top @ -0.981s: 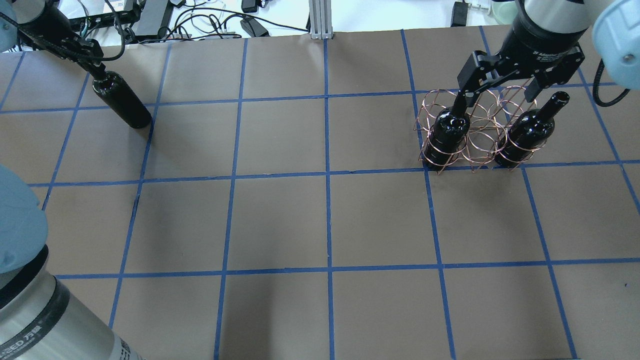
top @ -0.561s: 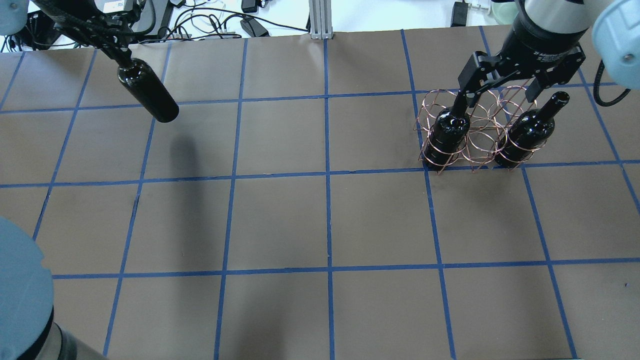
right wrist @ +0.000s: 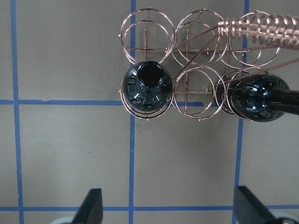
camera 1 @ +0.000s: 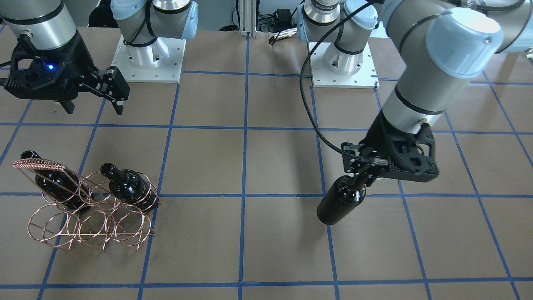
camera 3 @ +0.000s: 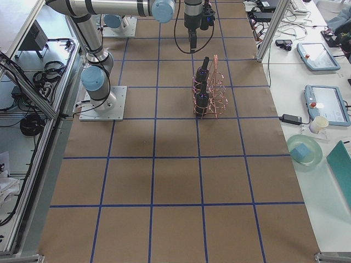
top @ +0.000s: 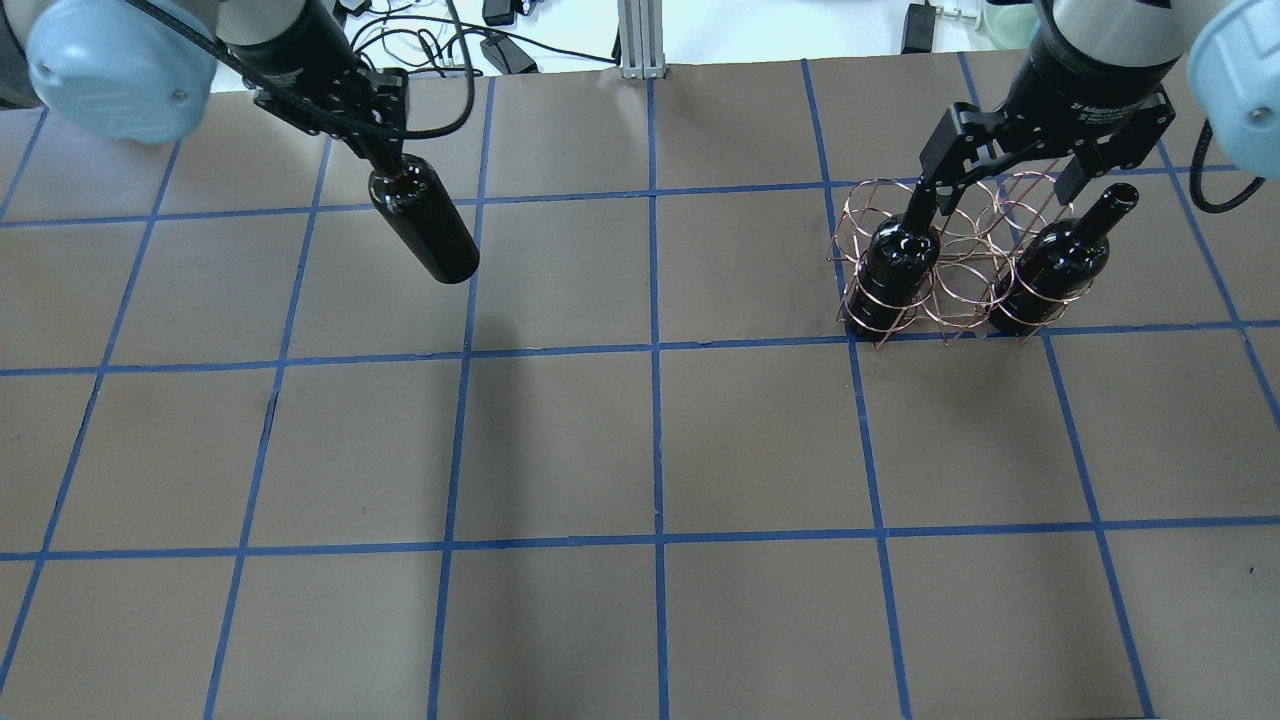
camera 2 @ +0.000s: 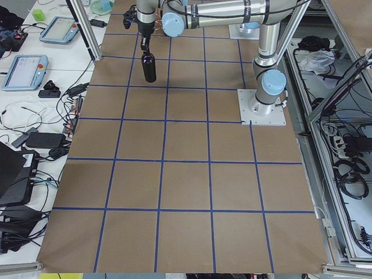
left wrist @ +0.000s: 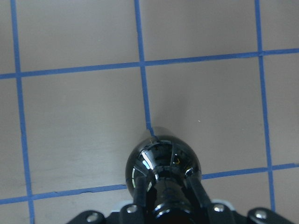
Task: Place wine into wine basket
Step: 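Carry the bottle toward the table center and stand it upright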
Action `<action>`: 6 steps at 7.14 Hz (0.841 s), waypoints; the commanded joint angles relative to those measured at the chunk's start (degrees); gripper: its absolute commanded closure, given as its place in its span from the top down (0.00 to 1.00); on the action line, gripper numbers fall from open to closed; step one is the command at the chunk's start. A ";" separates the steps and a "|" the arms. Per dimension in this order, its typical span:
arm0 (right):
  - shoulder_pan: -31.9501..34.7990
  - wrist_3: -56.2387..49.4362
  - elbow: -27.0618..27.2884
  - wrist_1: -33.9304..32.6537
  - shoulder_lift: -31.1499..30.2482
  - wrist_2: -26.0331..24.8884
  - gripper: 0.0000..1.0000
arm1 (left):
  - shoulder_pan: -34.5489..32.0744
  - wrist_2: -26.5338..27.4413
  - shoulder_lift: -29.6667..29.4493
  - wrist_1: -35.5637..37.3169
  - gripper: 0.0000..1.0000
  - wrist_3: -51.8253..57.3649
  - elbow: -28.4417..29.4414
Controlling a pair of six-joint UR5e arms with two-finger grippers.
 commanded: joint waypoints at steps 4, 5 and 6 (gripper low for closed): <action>-0.01 -0.03 0.00 0.27 0.00 0.08 1.00 | -15.93 0.19 4.52 2.72 0.00 -10.52 -10.38; -0.01 -0.12 0.00 0.27 0.00 -0.09 1.00 | -16.11 0.11 3.30 4.11 0.00 -10.61 -10.47; -0.01 -0.03 0.00 0.35 0.00 -0.09 1.00 | -16.20 -0.24 2.25 5.78 0.00 -10.87 -10.91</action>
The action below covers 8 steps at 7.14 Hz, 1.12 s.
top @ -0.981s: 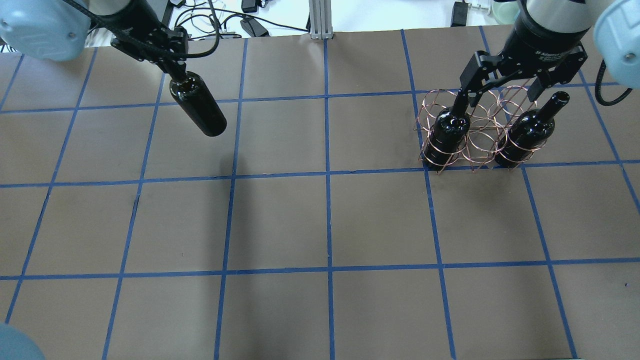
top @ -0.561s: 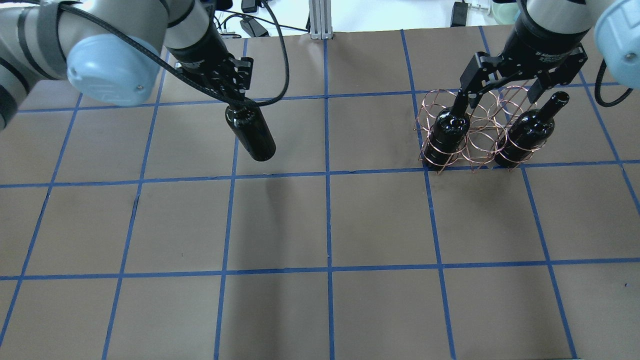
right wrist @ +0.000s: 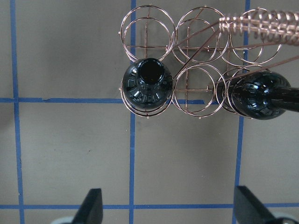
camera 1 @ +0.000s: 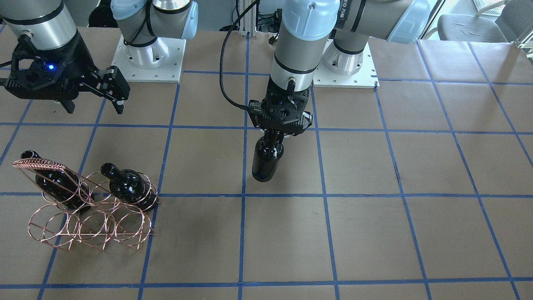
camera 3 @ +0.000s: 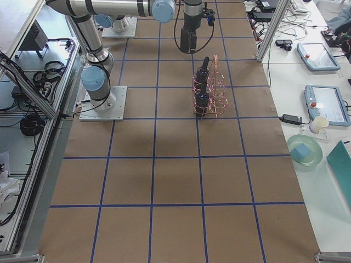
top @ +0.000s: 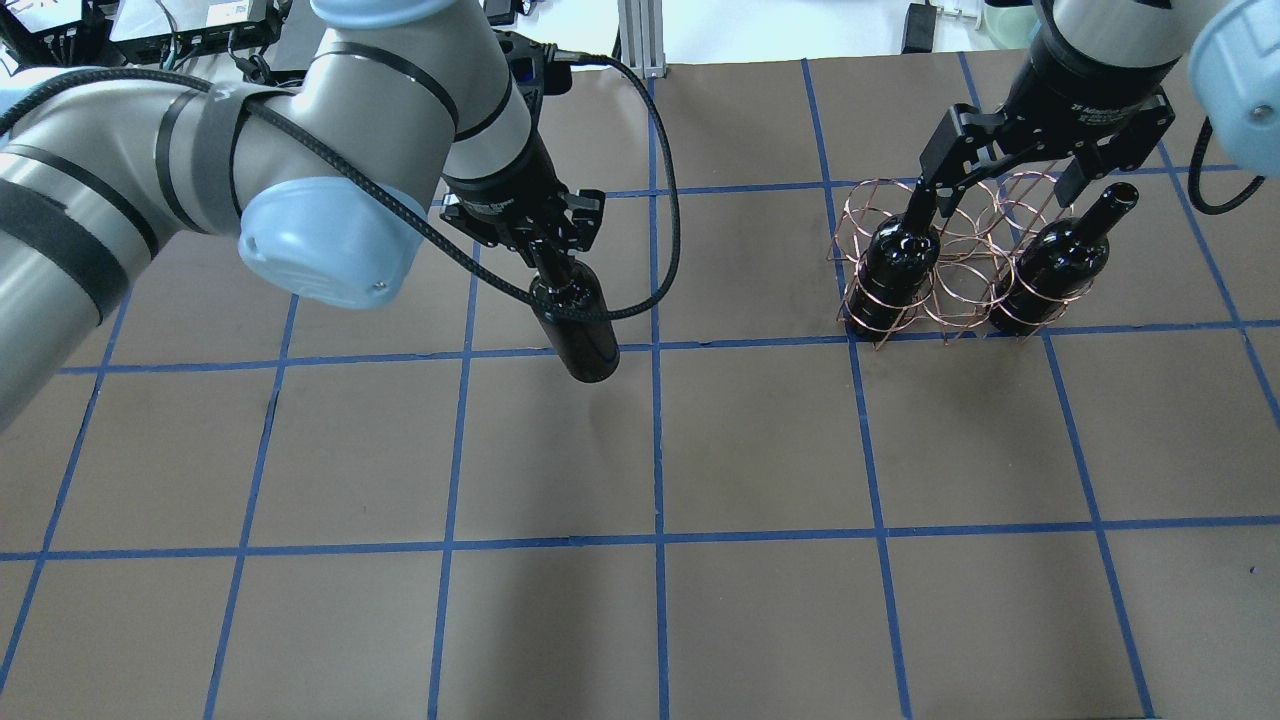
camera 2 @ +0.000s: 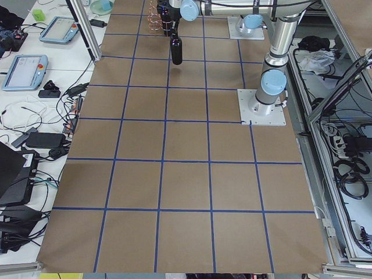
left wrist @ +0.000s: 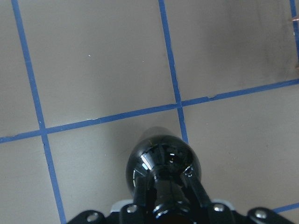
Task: Place wine into wine basket
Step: 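Carry the bottle toward the table center and stand it upright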
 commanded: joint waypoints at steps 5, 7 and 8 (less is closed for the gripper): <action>0.00 0.04 0.00 0.16 0.00 -0.06 1.00 | -0.67 -0.47 -1.41 2.34 0.00 -0.16 -2.59; 0.00 0.38 0.00 0.24 0.00 0.03 1.00 | -0.67 -0.56 -1.50 3.04 0.59 -0.42 -2.50; -0.09 0.39 0.00 0.24 0.00 0.20 1.00 | -0.67 -0.56 -1.50 3.31 0.95 -0.77 -2.50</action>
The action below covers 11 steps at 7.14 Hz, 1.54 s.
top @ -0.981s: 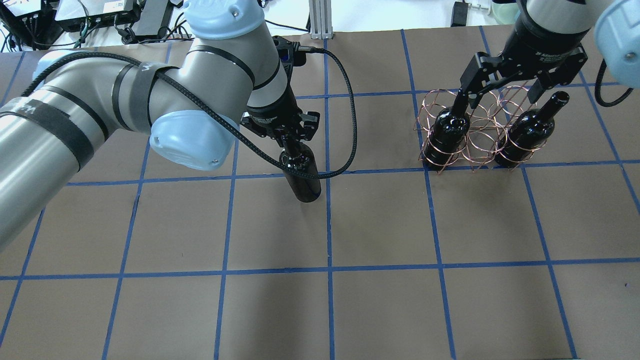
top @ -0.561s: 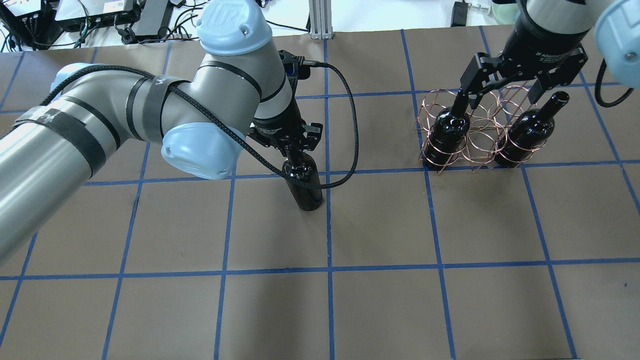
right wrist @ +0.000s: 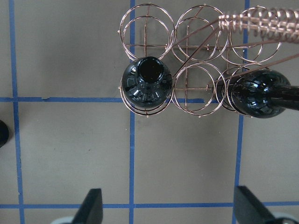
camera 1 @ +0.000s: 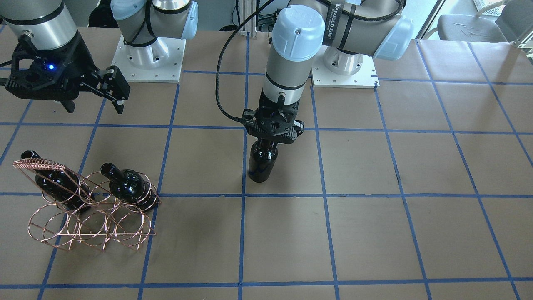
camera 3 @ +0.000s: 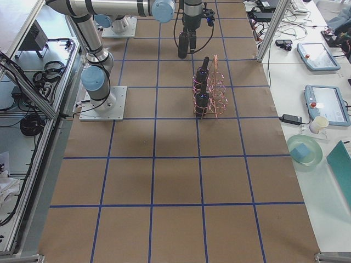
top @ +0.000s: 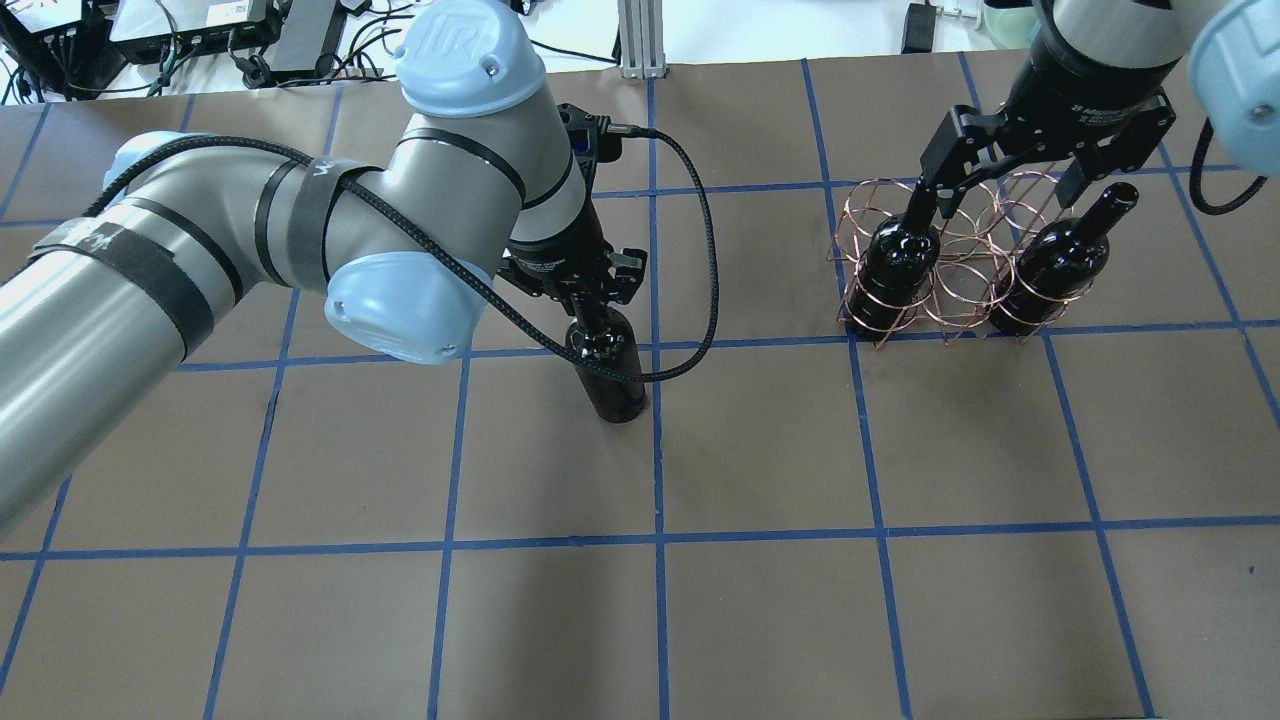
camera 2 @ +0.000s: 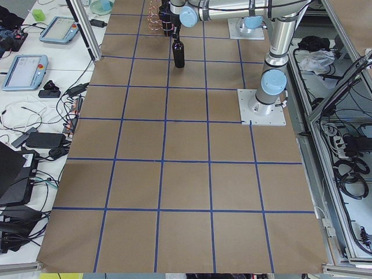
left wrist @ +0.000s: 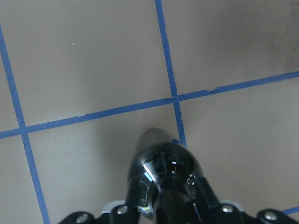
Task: Place wine into wine basket
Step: 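Carry the bottle toward the table center and stand it upright, then open the left gripper and withdraw it while the right gripper moves toward the bottle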
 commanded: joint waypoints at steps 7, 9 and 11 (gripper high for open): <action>4.21 8.43 -0.78 -1.19 1.04 4.62 1.00 | 9.10 -0.91 3.38 -15.20 1.00 -2.26 14.64; 15.86 19.48 -1.84 -7.76 5.34 2.20 1.00 | 15.44 1.26 4.16 -16.62 1.00 9.27 15.52; 26.77 34.16 -7.00 -10.41 13.14 -0.18 1.00 | 22.47 2.52 6.71 -21.36 1.00 13.21 15.62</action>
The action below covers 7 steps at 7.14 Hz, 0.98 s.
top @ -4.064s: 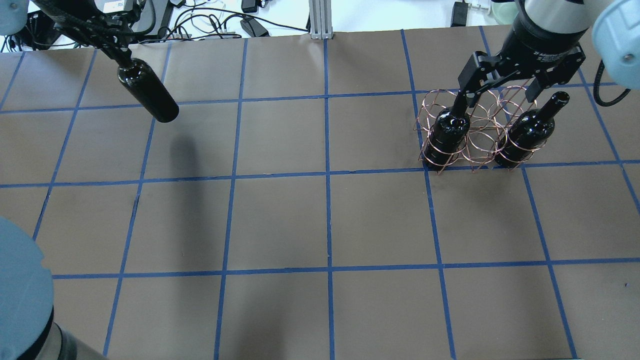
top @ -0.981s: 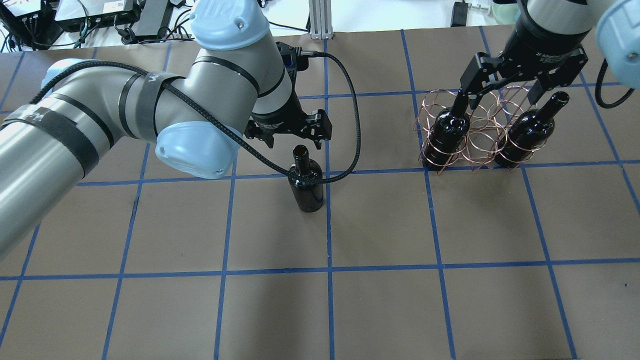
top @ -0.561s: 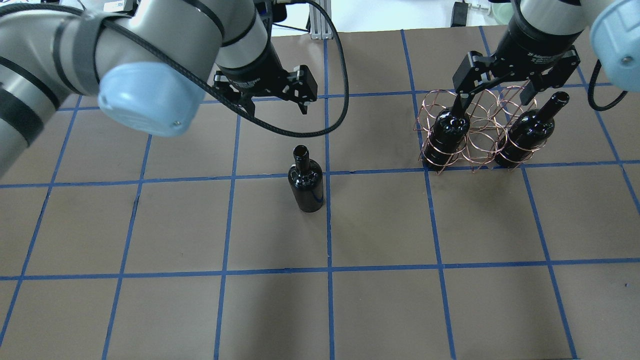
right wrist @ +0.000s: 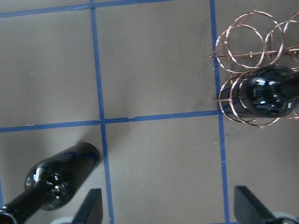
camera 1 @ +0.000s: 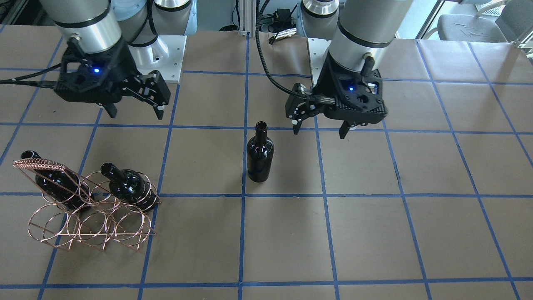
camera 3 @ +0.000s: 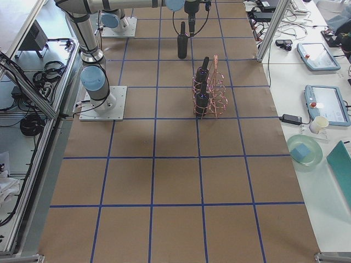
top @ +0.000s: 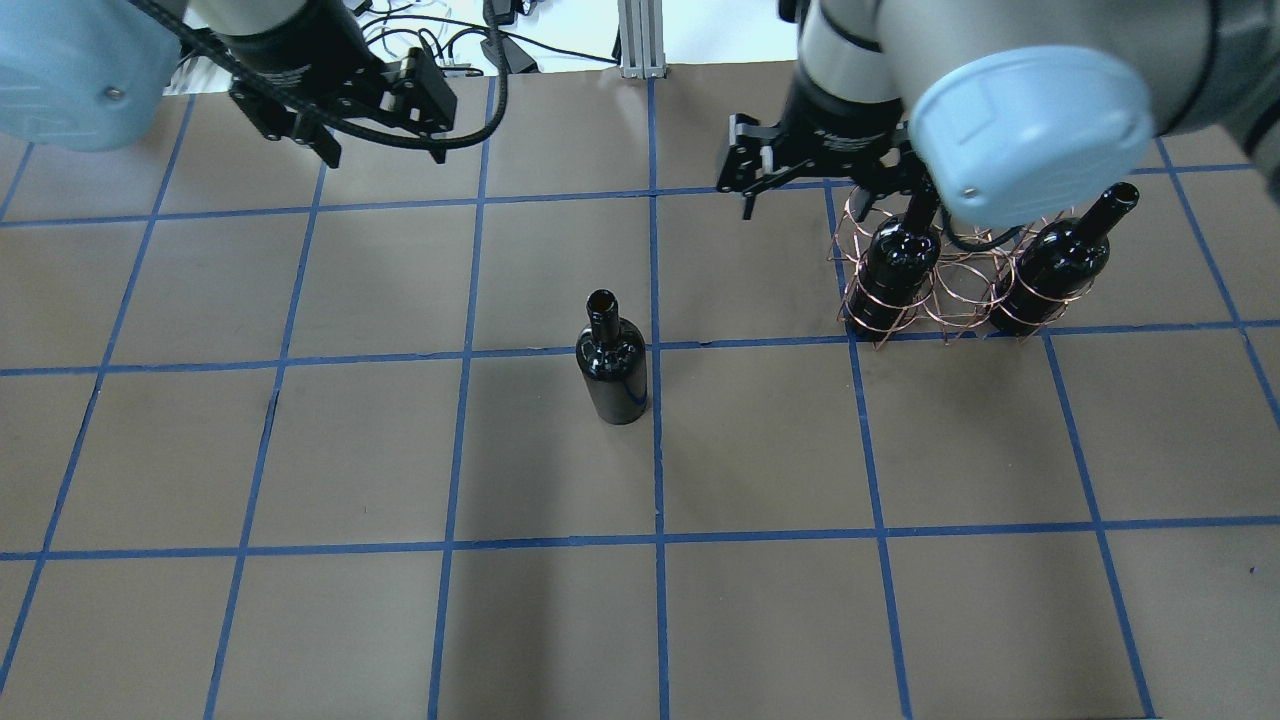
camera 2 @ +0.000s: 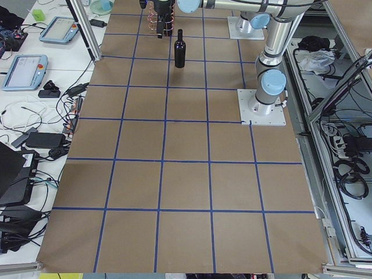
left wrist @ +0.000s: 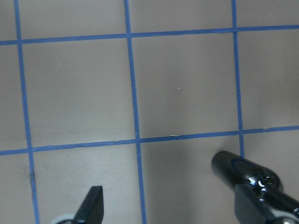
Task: Place wine into wine basket
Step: 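Open the left gripper and withdraw it while the right gripper moves toward the bottle, then grasp the standing bottle's neck with the right gripper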
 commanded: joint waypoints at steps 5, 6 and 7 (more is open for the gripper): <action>14.22 19.87 -3.71 -2.77 11.29 -3.07 1.00 | 9.43 4.15 4.59 -7.78 1.00 5.82 -1.33; 14.23 19.60 -3.62 -2.68 11.47 -3.07 1.00 | 9.43 4.43 5.56 -8.15 1.00 6.60 -1.41; 14.23 18.82 -2.74 -2.68 11.12 -3.07 0.75 | 9.86 4.61 6.09 -9.55 1.00 7.48 -1.41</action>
